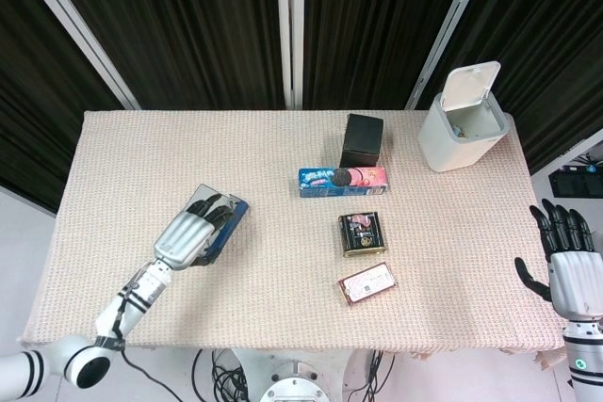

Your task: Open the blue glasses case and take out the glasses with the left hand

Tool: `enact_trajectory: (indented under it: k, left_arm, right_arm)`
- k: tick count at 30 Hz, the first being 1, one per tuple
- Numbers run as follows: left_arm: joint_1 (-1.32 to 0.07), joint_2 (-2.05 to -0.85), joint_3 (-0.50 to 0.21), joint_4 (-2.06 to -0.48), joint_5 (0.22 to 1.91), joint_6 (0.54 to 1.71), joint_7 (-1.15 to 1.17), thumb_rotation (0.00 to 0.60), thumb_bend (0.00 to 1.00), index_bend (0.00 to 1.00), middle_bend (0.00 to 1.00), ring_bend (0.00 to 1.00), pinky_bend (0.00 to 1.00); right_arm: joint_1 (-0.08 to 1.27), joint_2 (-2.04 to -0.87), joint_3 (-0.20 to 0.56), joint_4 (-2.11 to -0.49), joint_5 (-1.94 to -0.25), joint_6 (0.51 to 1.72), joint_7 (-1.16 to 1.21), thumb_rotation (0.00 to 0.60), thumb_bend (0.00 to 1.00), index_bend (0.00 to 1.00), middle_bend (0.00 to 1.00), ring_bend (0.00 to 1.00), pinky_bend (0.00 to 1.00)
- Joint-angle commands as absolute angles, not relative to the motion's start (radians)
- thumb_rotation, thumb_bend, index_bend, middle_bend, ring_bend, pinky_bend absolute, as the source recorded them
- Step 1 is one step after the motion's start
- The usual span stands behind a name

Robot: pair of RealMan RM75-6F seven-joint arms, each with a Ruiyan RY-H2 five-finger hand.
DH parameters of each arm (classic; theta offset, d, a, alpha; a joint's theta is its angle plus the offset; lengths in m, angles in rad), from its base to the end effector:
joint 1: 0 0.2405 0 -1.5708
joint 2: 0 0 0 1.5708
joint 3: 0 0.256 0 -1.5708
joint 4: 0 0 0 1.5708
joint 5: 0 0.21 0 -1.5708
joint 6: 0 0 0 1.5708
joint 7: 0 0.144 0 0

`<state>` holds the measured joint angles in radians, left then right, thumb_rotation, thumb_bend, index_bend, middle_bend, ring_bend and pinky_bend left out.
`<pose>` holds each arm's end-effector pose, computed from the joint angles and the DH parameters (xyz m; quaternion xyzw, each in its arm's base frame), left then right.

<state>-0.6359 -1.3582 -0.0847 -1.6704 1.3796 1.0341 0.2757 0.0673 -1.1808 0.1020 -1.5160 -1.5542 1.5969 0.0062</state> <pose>-0.1577 0.2968 0.0264 -0.7786 -0.3206 -0.3868 0.3761 -0.3099 -0.1854 0.1672 0.5761 -0.3253 0.4336 0.6118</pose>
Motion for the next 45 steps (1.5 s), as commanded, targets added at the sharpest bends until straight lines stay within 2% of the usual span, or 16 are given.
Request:
enact_trajectory:
  k: [1,4,7,14,21,27,29,45]
  left_arm:
    - [-0.704,-1.401,-0.121,-1.619,1.331,0.94,0.291,0.6,0.31,0.26,0.02,0.0,0.11]
    - [-0.758,-1.43,-0.142,-1.581,1.222,0.843,0.344,0.6,0.29,0.27,0.0,0.0,0.07]
    - [-0.803,-1.46,-0.156,-1.544,1.142,0.793,0.403,0.6,0.29,0.27,0.0,0.0,0.05]
    - [-0.858,-1.494,-0.164,-1.52,1.019,0.773,0.478,0.6,0.33,0.28,0.0,0.0,0.01]
    - [-0.889,-1.501,-0.144,-1.523,0.939,0.784,0.539,0.6,0.48,0.28,0.0,0.0,0.01]
    - [-0.913,-1.488,-0.126,-1.539,0.87,0.8,0.592,0.6,0.68,0.28,0.0,0.0,0.0]
    - [-0.92,-1.484,-0.12,-1.546,0.847,0.809,0.61,0.6,0.7,0.28,0.0,0.0,0.0]
    - [-0.995,-1.462,-0.092,-1.553,0.619,0.867,0.733,0.6,0.71,0.29,0.0,0.0,0.0]
  right_arm:
    - [0.069,-1.183,0.103,-1.518,-1.552,1.594,0.002,0.6,0.27,0.0,0.0,0.0,0.0]
    - [0.071,-1.187,0.104,-1.517,-1.549,1.59,0.0,0.6,0.27,0.0,0.0,0.0,0.0]
    - [0.071,-1.187,0.105,-1.513,-1.543,1.587,0.002,0.6,0.27,0.0,0.0,0.0,0.0]
    - [0.07,-1.184,0.112,-1.497,-1.525,1.581,0.029,0.6,0.27,0.0,0.0,0.0,0.0]
    - [0.071,-1.19,0.11,-1.48,-1.525,1.577,0.047,0.6,0.27,0.0,0.0,0.0,0.0]
    - [0.071,-1.188,0.111,-1.48,-1.526,1.58,0.048,0.6,0.27,0.0,0.0,0.0,0.0]
    - [0.072,-1.188,0.112,-1.482,-1.526,1.579,0.047,0.6,0.27,0.0,0.0,0.0,0.0]
    - [0.077,-1.189,0.111,-1.497,-1.531,1.576,0.026,0.6,0.27,0.0,0.0,0.0,0.0]
